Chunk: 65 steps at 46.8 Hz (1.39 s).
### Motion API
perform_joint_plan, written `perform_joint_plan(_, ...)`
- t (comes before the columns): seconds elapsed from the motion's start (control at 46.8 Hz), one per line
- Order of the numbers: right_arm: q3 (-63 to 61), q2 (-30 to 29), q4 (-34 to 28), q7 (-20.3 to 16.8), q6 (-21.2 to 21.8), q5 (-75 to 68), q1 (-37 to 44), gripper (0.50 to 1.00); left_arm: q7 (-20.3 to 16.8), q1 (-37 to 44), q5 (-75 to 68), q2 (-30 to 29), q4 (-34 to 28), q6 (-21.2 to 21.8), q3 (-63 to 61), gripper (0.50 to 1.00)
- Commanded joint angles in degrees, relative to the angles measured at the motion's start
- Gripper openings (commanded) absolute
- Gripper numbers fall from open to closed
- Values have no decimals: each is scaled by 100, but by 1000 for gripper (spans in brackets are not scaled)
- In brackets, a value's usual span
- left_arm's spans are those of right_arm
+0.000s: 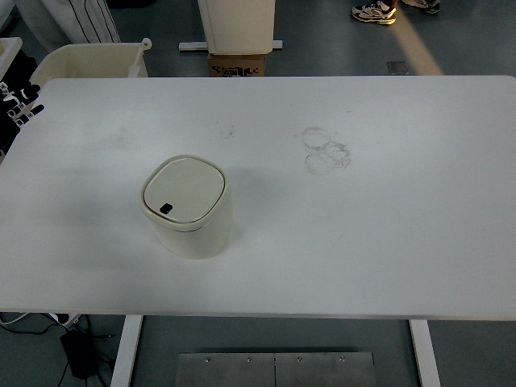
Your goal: Open trash can
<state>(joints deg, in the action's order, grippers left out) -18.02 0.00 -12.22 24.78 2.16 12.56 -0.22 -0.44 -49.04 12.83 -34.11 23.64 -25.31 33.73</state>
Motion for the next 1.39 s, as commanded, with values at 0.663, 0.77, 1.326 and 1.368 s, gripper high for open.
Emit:
perform_joint_plan(0.663,0,0,0,-9,3,0,4,991,0,62,-9,18,9,0,-16,1000)
perform_joint_plan(0.77,0,0,0,-8,-5,0,4,991,0,88,9,27,9,0,-7,1000)
perform_joint_plan(1.326,0,0,0,-9,3,0,4,991,106,-17,-18,9,88,193,-34,1000)
perform_joint_plan(1.368,0,0,0,0,3,0,4,991,106,-17,-18,0,105,202,-42,1000)
